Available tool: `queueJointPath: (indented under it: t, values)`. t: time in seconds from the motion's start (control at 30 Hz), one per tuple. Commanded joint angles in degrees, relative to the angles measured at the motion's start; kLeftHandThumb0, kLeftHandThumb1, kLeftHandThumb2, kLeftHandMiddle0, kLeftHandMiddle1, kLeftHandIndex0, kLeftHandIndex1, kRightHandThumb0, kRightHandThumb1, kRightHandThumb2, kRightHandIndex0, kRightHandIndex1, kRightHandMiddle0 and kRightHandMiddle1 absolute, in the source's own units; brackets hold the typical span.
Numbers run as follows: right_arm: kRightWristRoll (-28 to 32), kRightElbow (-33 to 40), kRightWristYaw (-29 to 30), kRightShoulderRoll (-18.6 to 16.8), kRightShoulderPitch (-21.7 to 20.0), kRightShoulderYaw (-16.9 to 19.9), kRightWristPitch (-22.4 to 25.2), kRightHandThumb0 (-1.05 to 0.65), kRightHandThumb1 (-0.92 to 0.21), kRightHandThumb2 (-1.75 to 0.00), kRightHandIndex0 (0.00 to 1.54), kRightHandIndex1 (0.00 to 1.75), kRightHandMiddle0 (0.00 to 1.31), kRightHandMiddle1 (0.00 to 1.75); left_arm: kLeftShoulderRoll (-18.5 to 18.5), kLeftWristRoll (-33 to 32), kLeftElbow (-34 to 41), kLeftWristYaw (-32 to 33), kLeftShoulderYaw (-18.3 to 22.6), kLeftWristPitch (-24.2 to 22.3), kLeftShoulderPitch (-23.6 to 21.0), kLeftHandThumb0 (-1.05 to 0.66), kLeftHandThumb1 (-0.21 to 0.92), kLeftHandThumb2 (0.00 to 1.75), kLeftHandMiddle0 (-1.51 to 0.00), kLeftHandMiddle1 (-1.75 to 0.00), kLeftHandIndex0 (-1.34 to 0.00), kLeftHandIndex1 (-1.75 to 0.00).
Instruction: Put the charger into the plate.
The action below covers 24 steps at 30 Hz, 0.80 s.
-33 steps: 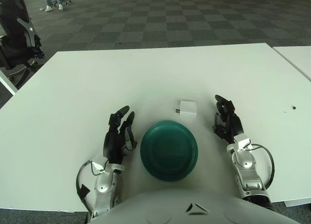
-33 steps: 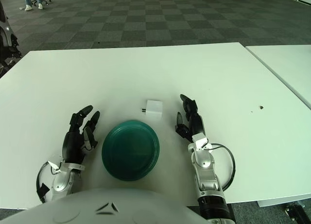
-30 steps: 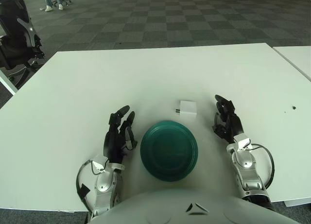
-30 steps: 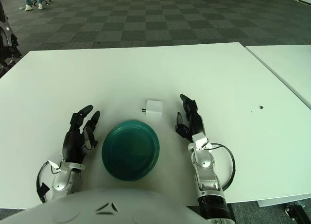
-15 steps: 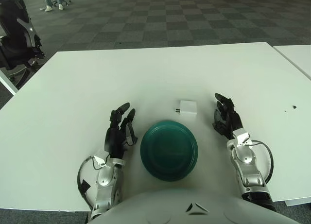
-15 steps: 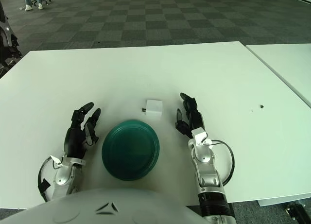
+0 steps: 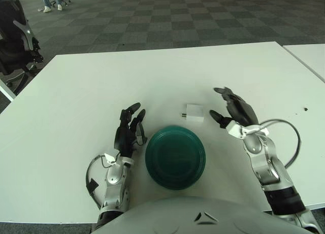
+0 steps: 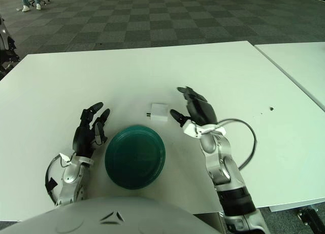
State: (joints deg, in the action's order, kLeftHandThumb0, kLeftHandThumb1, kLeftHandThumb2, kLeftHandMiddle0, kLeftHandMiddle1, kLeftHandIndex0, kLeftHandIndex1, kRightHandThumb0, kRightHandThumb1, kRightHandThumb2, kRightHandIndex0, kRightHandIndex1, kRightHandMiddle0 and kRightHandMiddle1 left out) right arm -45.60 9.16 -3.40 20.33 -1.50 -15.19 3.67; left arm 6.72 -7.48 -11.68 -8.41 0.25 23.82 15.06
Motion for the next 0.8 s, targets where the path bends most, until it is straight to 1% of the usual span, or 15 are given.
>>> queueJointPath:
  t: [0.0, 0.07, 0.23, 0.5, 0.77]
  values:
    - [-3.6, -5.2, -1.3, 1.5, -3.8, -3.2, -0.3, -0.94, -0.92, -0.85, 0.19, 0.00, 0.00, 0.49, 2.0, 0.2, -7.5, 1.5, -0.1, -0.5, 2.4, -0.89, 0.92, 0.91, -0.45, -0.25, -0.12, -1.09]
    - [-4.6, -6.0, -1.8, 1.6, -5.0, -4.2, -0.3, -0.94, -0.92, -0.84, 0.17, 0.00, 0.00, 0.45, 2.1, 0.6, -7.6, 1.8, -0.3, -0.3, 2.3, -0.89, 0.92, 0.90, -0.44, -0.25, -0.11, -1.09]
    - [-6.0, -6.0, -2.6, 2.3, -5.9, -5.5, -0.4, -0.91, -0.92, -0.80, 0.16, 0.00, 0.00, 0.39, 2.3, 0.9, -7.6, 2.4, -0.5, 0.1, 2.1, -0.88, 0.92, 0.89, -0.43, -0.25, -0.12, -1.10]
    - [-9.4, -4.2, -4.5, 1.0, -6.2, -8.9, 1.2, -0.85, -0.92, -0.76, 0.19, 0.02, 0.00, 0.40, 2.3, 0.7, -7.6, 3.0, -0.5, 0.1, 1.8, -0.88, 0.92, 0.89, -0.45, -0.27, -0.13, -1.11]
    - [-12.3, -5.3, -5.1, 1.3, -6.4, -11.6, 1.3, -0.82, -0.92, -0.77, 0.22, 0.02, 0.00, 0.40, 2.0, 0.8, -8.3, 2.7, -0.5, 0.8, 1.5, -0.88, 0.92, 0.90, -0.45, -0.28, -0.15, -1.11]
